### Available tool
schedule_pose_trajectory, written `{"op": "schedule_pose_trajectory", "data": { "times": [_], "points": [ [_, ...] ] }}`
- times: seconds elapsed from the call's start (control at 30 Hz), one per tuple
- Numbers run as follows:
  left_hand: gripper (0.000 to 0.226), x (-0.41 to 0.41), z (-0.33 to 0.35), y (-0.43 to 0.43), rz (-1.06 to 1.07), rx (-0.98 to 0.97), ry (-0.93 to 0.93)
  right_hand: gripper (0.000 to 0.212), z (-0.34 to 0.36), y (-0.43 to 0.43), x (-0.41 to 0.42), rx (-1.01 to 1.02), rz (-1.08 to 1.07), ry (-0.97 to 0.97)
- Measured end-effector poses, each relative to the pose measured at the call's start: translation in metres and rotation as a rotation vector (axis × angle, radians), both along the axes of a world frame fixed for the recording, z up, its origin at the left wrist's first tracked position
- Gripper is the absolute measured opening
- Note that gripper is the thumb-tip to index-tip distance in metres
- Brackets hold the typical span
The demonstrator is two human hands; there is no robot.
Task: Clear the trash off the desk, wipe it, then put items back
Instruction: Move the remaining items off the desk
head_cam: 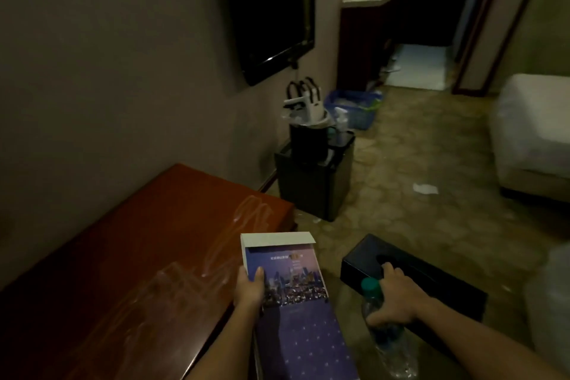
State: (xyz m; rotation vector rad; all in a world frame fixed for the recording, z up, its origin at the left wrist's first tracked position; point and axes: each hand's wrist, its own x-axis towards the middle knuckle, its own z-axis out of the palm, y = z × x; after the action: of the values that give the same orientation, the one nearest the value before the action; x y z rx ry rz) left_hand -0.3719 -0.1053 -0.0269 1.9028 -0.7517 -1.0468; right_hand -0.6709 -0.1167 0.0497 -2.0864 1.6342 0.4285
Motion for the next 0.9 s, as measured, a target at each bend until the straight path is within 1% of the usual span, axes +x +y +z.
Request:
{"op": "schedule_pose_trajectory", "data": {
  "times": [0.1, 0.2, 0.33, 0.37, 0.47, 0.57, 0.73, 0.8, 0.87, 0.9],
  "points": [
    [0.036, -0.069, 0.01, -0.029, -0.098, -0.007, -0.069, 0.091, -0.001, 0.005, -0.064, 0.018, -0.123, -0.021],
    [0.035, -0.151, 0.021, -0.056, -0.196, 0.018, -0.097, 0.091, -0.003, 0.011, -0.132, 0.021, -0.208, -0.031],
    [0.024, -0.263, 0.026, -0.082, -0.338, -0.035, -0.024, 0.097, -0.001, 0.023, -0.221, 0.04, -0.326, -0.031],
    [0.025, -0.289, 0.025, -0.09, -0.363, -0.047, -0.008, 0.099, 0.0, 0.025, -0.243, 0.026, -0.356, -0.039],
    [0.035, -0.361, 0.023, -0.105, -0.47, -0.05, 0.008, 0.106, -0.001, 0.039, -0.3, 0.039, -0.476, -0.049],
    [0.044, -0.422, 0.018, -0.123, -0.62, -0.055, -0.036, 0.108, -0.005, 0.053, -0.354, 0.042, -0.62, -0.068],
    [0.059, -0.525, 0.017, -0.158, -0.847, -0.037, -0.125, 0.099, -0.018, 0.072, -0.425, 0.083, -0.835, -0.085],
    [0.062, -0.572, 0.009, -0.173, -0.959, -0.03, -0.113, 0.098, -0.024, 0.076, -0.453, 0.097, -0.952, -0.093],
    [0.067, -0.624, -0.02, -0.202, -1.035, -0.035, -0.105, 0.1, -0.028, 0.075, -0.479, 0.093, -1.072, -0.092],
    [0.077, -0.652, -0.049, -0.223, -1.061, -0.044, -0.118, 0.102, -0.03, 0.074, -0.491, 0.097, -1.129, -0.091]
  ]
}}
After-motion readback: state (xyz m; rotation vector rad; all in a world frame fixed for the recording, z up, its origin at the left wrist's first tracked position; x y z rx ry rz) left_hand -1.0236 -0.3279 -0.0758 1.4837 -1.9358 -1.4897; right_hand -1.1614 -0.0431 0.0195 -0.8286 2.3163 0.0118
